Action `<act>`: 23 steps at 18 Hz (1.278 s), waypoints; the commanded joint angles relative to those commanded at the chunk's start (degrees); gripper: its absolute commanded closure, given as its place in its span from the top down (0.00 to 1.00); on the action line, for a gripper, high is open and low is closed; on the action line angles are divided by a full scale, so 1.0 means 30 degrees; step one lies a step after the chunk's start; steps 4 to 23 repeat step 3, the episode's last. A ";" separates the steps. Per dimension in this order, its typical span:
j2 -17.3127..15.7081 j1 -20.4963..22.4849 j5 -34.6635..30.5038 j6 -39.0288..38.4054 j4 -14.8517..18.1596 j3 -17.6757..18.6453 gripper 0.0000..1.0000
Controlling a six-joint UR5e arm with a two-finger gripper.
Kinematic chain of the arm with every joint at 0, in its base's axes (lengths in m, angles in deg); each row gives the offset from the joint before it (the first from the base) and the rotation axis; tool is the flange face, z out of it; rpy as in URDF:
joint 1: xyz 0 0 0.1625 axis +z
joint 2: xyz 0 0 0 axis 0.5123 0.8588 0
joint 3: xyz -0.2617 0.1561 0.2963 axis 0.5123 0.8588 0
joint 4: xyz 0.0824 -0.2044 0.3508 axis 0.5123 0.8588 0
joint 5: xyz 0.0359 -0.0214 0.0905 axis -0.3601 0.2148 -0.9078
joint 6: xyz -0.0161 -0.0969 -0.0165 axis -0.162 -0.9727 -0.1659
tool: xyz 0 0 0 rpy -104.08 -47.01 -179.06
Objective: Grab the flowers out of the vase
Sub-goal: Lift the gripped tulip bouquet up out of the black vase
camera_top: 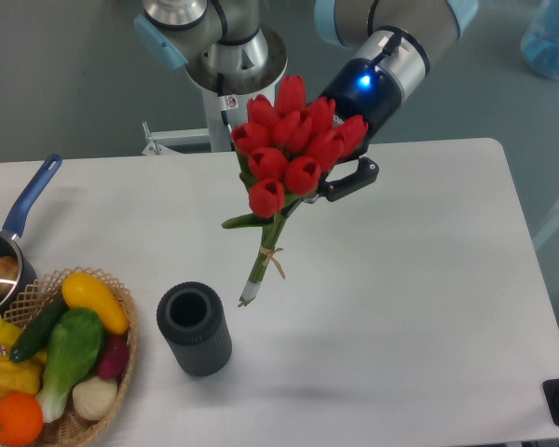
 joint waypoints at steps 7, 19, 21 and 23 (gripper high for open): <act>0.0001 0.0146 0.0000 0.0000 0.0000 0.0000 0.39; 0.0001 0.0146 0.0000 0.0000 0.0000 0.0000 0.39; 0.0001 0.0146 0.0000 0.0000 0.0000 0.0000 0.39; 0.0001 0.0146 0.0000 0.0000 0.0000 0.0000 0.39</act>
